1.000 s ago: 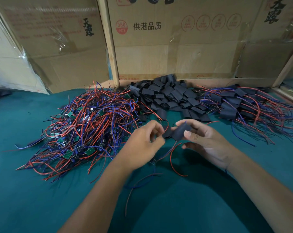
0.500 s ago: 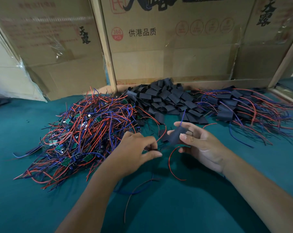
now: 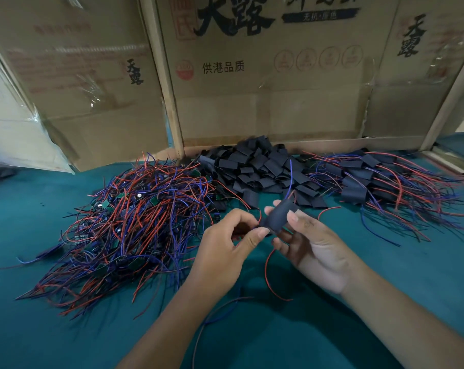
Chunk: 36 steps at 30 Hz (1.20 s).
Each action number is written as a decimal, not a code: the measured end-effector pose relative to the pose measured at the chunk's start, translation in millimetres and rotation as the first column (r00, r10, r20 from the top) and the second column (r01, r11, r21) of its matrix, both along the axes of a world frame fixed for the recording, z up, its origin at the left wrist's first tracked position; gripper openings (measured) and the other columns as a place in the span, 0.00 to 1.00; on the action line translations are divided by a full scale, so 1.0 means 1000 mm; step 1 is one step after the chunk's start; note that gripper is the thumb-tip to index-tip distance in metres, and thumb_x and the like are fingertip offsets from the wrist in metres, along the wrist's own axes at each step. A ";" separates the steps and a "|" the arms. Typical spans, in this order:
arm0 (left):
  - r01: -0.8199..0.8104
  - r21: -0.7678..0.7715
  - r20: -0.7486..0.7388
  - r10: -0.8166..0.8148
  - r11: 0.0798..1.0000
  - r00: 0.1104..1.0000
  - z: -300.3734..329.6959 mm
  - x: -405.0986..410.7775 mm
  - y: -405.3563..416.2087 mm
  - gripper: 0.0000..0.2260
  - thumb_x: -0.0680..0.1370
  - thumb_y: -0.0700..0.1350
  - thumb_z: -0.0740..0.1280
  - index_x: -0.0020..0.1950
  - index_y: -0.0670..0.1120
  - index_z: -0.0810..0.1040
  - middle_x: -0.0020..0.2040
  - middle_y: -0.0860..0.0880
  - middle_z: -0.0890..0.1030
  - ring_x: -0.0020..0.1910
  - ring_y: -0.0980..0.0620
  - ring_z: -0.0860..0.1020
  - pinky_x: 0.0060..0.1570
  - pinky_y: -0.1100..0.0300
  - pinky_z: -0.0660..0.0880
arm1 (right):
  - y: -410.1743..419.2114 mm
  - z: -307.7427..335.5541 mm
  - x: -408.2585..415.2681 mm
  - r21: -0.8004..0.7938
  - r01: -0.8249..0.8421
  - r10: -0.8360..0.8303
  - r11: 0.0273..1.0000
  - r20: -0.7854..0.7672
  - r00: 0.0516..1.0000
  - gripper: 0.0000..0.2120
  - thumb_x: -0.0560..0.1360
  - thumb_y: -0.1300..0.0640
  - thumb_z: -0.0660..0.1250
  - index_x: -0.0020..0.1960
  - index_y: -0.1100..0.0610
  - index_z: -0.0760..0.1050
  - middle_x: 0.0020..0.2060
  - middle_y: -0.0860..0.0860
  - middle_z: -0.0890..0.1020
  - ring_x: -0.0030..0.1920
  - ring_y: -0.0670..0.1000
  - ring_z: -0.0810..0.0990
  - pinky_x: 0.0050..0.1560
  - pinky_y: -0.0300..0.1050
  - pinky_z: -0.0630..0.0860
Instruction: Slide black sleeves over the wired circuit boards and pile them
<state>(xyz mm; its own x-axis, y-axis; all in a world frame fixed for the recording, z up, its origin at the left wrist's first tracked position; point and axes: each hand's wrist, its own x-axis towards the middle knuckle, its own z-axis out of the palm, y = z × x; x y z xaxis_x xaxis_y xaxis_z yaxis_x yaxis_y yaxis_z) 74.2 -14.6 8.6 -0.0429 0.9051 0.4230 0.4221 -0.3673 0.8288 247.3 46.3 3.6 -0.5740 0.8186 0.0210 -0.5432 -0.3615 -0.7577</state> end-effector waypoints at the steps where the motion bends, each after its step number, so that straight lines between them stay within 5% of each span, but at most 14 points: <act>1: 0.026 -0.013 0.015 -0.026 1.000 1.000 0.000 0.000 0.000 0.03 0.78 0.48 0.72 0.47 0.53 0.78 0.41 0.57 0.81 0.40 0.62 0.77 0.43 0.70 0.72 | 0.000 0.001 -0.001 -0.014 0.011 -0.011 1.000 -0.020 1.000 0.32 0.54 0.49 0.86 0.55 0.56 0.83 0.59 0.53 0.82 0.48 0.49 0.82 0.42 0.39 0.79; 9: 0.090 0.014 0.096 -0.091 0.996 0.991 -0.002 0.001 0.001 0.06 0.74 0.48 0.75 0.47 0.51 0.79 0.43 0.53 0.82 0.43 0.55 0.80 0.47 0.65 0.75 | -0.003 0.005 -0.001 -0.041 0.014 -0.016 0.999 -0.052 0.999 0.29 0.54 0.47 0.86 0.51 0.57 0.85 0.57 0.53 0.83 0.48 0.50 0.83 0.46 0.41 0.80; 15: 0.028 0.061 0.091 -0.033 0.998 0.995 -0.005 0.002 0.003 0.09 0.72 0.49 0.76 0.45 0.52 0.77 0.39 0.54 0.80 0.39 0.57 0.78 0.43 0.63 0.75 | -0.010 0.006 -0.007 -0.096 0.026 -0.032 0.995 -0.062 0.998 0.40 0.52 0.49 0.87 0.60 0.60 0.77 0.58 0.55 0.83 0.51 0.52 0.83 0.49 0.42 0.80; 19: 0.039 0.084 0.129 -0.049 0.996 0.990 -0.005 0.005 0.002 0.10 0.71 0.53 0.76 0.45 0.53 0.77 0.40 0.54 0.80 0.39 0.58 0.77 0.43 0.65 0.74 | -0.012 0.006 -0.009 -0.134 0.050 -0.060 0.990 -0.065 0.996 0.25 0.69 0.52 0.72 0.62 0.62 0.76 0.60 0.56 0.82 0.50 0.50 0.84 0.48 0.40 0.81; 23: 0.005 0.087 0.116 -0.015 0.996 0.993 -0.006 0.005 0.003 0.10 0.71 0.51 0.76 0.44 0.52 0.76 0.38 0.56 0.79 0.37 0.59 0.76 0.41 0.65 0.73 | -0.014 0.005 -0.008 -0.102 -0.006 -0.003 0.995 -0.094 0.996 0.16 0.72 0.55 0.70 0.57 0.59 0.82 0.57 0.55 0.83 0.48 0.48 0.84 0.46 0.39 0.81; 30: 0.001 0.087 0.131 -0.013 0.996 0.991 -0.007 0.006 0.003 0.10 0.72 0.51 0.76 0.43 0.50 0.76 0.38 0.52 0.78 0.36 0.59 0.73 0.40 0.66 0.71 | -0.008 0.002 -0.006 -0.049 0.038 -0.042 0.998 -0.081 0.996 0.28 0.53 0.50 0.87 0.51 0.56 0.85 0.51 0.56 0.85 0.47 0.48 0.85 0.47 0.39 0.81; 36: -0.008 0.071 0.143 -0.003 0.997 0.990 -0.005 0.004 0.002 0.09 0.72 0.49 0.76 0.43 0.49 0.77 0.39 0.50 0.79 0.38 0.56 0.75 0.41 0.61 0.74 | -0.008 0.001 -0.007 -0.071 0.118 -0.119 0.991 -0.018 0.993 0.18 0.61 0.52 0.81 0.48 0.58 0.84 0.49 0.56 0.84 0.43 0.48 0.84 0.41 0.37 0.81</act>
